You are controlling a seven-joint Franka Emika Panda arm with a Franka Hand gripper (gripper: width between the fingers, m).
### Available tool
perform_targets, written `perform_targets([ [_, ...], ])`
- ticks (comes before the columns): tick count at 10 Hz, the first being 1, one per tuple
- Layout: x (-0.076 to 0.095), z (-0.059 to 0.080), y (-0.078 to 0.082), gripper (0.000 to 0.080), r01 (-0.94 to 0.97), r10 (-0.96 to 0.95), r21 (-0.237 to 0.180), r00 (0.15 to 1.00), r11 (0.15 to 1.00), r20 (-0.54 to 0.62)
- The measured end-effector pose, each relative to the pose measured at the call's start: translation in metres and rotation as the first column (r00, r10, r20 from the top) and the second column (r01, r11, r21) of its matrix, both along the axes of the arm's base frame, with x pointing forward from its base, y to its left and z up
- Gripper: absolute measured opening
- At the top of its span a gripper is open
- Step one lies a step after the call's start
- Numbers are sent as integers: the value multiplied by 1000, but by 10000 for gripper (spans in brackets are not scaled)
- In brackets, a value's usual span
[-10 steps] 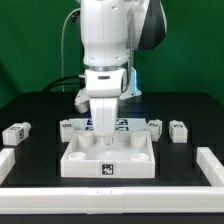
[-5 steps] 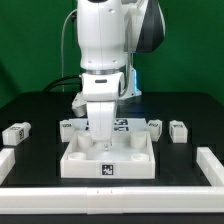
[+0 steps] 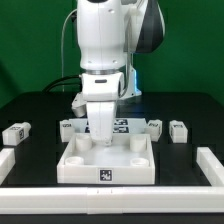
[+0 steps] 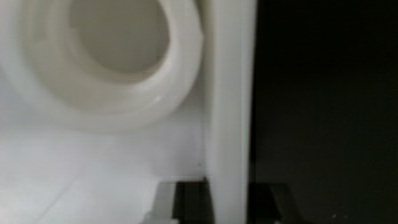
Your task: Assemble one leg
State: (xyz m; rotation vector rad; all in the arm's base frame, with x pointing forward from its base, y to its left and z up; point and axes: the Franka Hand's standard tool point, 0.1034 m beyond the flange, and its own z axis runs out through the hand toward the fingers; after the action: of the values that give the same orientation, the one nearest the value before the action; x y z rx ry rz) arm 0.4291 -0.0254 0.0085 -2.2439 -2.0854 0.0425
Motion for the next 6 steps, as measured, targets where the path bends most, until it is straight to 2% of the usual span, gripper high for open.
perform_targets([
  [6, 1, 0, 0, 64, -2, 2, 0, 1000, 1000, 2],
])
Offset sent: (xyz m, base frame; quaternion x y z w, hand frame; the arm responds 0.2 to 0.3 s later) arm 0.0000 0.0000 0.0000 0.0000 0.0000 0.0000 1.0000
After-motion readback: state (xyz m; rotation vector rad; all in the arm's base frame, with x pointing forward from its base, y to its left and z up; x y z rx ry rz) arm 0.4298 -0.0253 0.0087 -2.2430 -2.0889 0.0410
